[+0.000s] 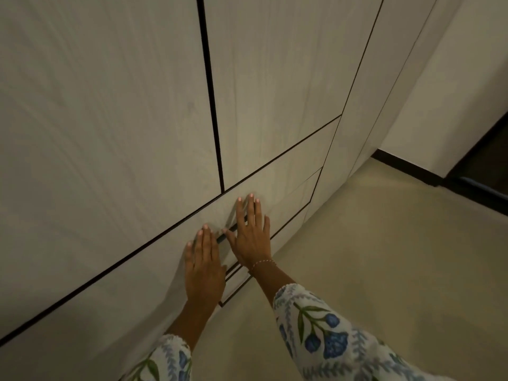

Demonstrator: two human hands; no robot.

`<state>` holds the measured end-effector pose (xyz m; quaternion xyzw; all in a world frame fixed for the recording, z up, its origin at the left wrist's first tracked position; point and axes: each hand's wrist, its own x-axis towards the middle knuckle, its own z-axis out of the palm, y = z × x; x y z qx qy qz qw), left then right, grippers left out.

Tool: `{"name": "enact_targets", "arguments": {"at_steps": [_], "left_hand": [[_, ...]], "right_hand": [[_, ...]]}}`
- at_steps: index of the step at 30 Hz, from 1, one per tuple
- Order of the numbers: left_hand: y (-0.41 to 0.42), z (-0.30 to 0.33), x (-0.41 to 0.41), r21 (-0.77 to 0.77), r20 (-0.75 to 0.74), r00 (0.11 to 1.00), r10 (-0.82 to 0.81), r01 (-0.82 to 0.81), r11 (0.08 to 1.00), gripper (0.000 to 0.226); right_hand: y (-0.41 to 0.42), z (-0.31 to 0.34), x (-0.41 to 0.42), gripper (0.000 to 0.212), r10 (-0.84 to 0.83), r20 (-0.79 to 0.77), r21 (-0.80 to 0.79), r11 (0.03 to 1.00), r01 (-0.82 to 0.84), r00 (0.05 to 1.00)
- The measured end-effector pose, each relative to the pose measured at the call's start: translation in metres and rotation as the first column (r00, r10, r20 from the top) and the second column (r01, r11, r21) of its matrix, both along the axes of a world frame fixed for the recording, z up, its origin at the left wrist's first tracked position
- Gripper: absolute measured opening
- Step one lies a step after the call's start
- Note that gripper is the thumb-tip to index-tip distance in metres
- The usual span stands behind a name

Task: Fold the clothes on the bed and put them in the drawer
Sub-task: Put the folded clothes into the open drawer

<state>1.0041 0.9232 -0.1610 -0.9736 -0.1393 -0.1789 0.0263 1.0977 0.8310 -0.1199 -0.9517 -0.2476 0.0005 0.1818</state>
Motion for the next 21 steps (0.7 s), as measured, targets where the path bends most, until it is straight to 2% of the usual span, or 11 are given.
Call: {"name": "enact_targets", "arguments": {"at_steps": [4,6,9,13,19,21], "left_hand": [[-0.001,0.001,0.002,0.054,-0.084,0.996,0.036,-0.031,0.998,0.111],[-0.006,0.007,0.003,0.065,-0.139,0.988,0.073,-0.065,0.996,0.117],[-0.013,0.011,0.003,0.044,-0.086,0.989,0.122,-0.118,0.992,0.121],[-0.019,0.015,-0.002,0.008,-0.031,0.994,0.105,-0.105,0.994,0.12],[-0.046,0.027,-0.02,-0.009,-0.167,0.985,0.051,-0.054,0.999,0.126],[-0.057,0.035,-0.035,0.031,-0.186,0.981,0.049,-0.044,0.999,0.123]], "right_hand": [[0.01,-0.007,-0.001,0.073,-0.035,-0.101,0.152,0.987,0.05,0.994],[0.024,-0.005,-0.006,0.078,-0.081,-0.152,0.244,0.963,0.117,0.985],[0.04,0.001,-0.009,0.081,-0.148,-0.197,0.318,0.925,0.206,0.969],[0.036,0.005,-0.014,0.081,-0.172,-0.187,0.318,0.921,0.225,0.967],[0.013,0.006,-0.032,0.095,-0.231,-0.216,0.243,0.928,0.282,0.949],[-0.002,0.01,-0.042,0.095,-0.251,-0.202,0.199,0.936,0.291,0.947]]}}
